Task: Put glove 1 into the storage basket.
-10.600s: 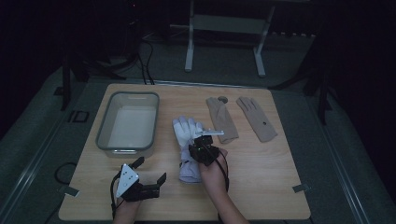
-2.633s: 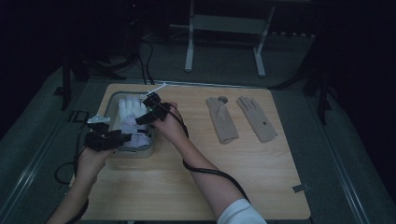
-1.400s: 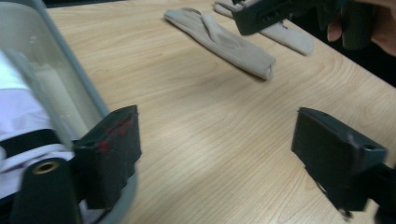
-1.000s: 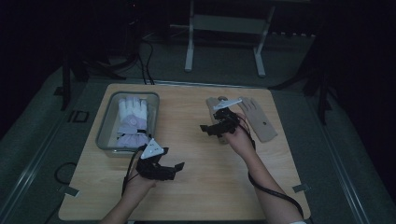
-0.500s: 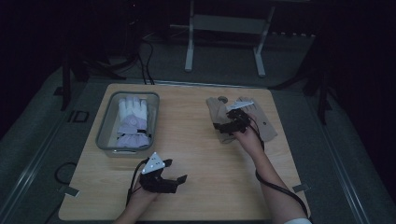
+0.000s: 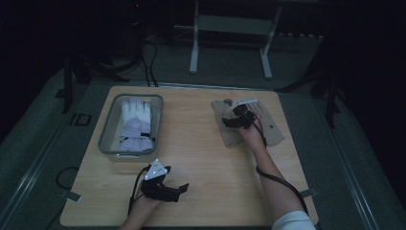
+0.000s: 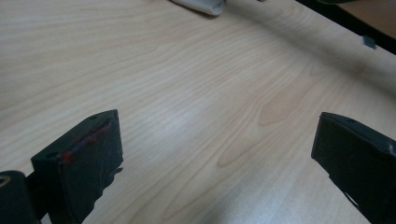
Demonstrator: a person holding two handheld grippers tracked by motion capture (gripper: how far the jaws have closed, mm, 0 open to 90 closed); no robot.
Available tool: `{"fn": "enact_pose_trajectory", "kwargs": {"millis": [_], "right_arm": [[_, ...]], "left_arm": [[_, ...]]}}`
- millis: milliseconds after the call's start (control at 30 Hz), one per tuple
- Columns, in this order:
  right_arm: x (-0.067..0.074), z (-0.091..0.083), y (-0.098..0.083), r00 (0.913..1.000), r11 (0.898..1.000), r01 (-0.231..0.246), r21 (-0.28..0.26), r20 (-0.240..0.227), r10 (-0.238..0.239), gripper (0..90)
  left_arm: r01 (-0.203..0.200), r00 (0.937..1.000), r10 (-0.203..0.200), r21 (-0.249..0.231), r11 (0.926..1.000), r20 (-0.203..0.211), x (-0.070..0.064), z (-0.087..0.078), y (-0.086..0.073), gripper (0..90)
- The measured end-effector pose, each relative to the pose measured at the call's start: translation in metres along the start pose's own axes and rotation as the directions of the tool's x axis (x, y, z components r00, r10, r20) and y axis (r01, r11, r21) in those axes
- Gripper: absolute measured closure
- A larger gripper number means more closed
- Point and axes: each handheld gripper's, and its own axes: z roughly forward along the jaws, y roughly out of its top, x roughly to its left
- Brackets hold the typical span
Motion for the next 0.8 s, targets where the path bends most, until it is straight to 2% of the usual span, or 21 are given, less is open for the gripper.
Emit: {"fn": "enact_pose_trajectory", "kwargs": {"millis": [67,100,167,200,233,300,367,433,467,533,567,600,667,700,767,800], "right_arm": [[-0.001,0.004,0.001,0.9998,1.000,-0.016,-0.011,0.007,0.016,40.3],[0.000,0.006,0.001,0.9996,1.000,-0.016,-0.015,0.023,0.016,40.4],[0.000,0.009,0.001,0.9996,1.000,-0.019,-0.014,0.019,0.019,41.9],[0.001,0.011,0.001,0.9994,1.000,-0.026,-0.014,0.021,0.027,42.1],[0.002,0.016,0.001,0.9985,1.000,-0.021,-0.012,0.050,0.022,41.1],[0.001,0.023,-0.001,0.9967,0.999,-0.032,0.001,0.075,0.032,40.3],[0.001,0.029,-0.003,0.9966,0.999,-0.038,0.018,0.074,0.036,39.8],[0.002,0.033,-0.007,0.9960,0.999,-0.038,0.029,0.082,0.035,43.2],[0.003,0.033,-0.008,0.9957,0.998,-0.053,0.025,0.077,0.051,45.4],[0.003,0.033,-0.008,0.9965,0.999,-0.043,0.025,0.073,0.041,53.1],[0.004,0.032,-0.008,0.9965,0.999,-0.039,0.030,0.075,0.037,60.5],[0.005,0.031,-0.007,0.9964,0.998,-0.040,0.039,0.077,0.037,73.1],[0.007,0.030,-0.006,0.9950,0.998,-0.048,0.046,0.090,0.044,76.8],[0.007,0.030,-0.006,0.9944,0.997,-0.063,0.048,0.088,0.058,78.0],[0.005,0.028,-0.005,0.9893,0.990,-0.132,0.044,0.068,0.129,78.8],[0.005,0.027,-0.005,0.9872,0.988,-0.149,0.043,0.063,0.147,79.1]], "left_arm": [[-0.002,1.0000,0.002,-0.019,0.9998,0.005,0.000,-0.001,-0.001,2.4],[-0.004,1.0000,0.004,-0.033,0.9994,-0.001,0.000,-0.002,-0.001,2.4],[-0.007,1.0000,0.007,-0.047,0.9989,-0.002,0.000,-0.003,-0.001,2.4],[-0.011,0.9999,0.010,-0.073,0.9973,-0.006,0.000,-0.004,-0.001,2.4],[-0.015,0.9998,0.013,-0.086,0.9962,-0.014,0.000,-0.006,-0.001,2.4],[-0.012,0.9999,0.011,-0.113,0.9935,-0.010,0.000,-0.008,-0.001,2.4],[-0.017,0.9995,0.014,-0.134,0.9909,-0.027,0.001,-0.009,-0.001,2.4],[-0.008,0.9997,0.005,-0.132,0.9912,-0.022,0.002,-0.009,-0.002,2.4],[-0.009,0.9997,0.006,-0.130,0.9915,-0.024,0.002,-0.009,-0.003,2.4],[-0.011,0.9997,0.008,-0.125,0.9921,-0.025,0.003,-0.008,-0.003,2.4],[-0.008,0.9997,0.005,-0.124,0.9923,-0.025,0.003,-0.008,-0.003,2.4],[-0.007,0.9997,0.005,-0.128,0.9918,-0.022,0.002,-0.008,-0.003,2.4],[-0.008,0.9998,0.006,-0.130,0.9914,-0.020,0.002,-0.007,-0.003,2.4],[-0.013,0.9998,0.010,-0.131,0.9913,-0.019,0.001,-0.007,-0.003,2.4],[-0.012,0.9997,0.009,-0.130,0.9914,-0.022,0.001,-0.007,-0.003,2.4],[-0.012,0.9996,0.009,-0.129,0.9915,-0.025,0.001,-0.007,-0.003,2.4]]}}
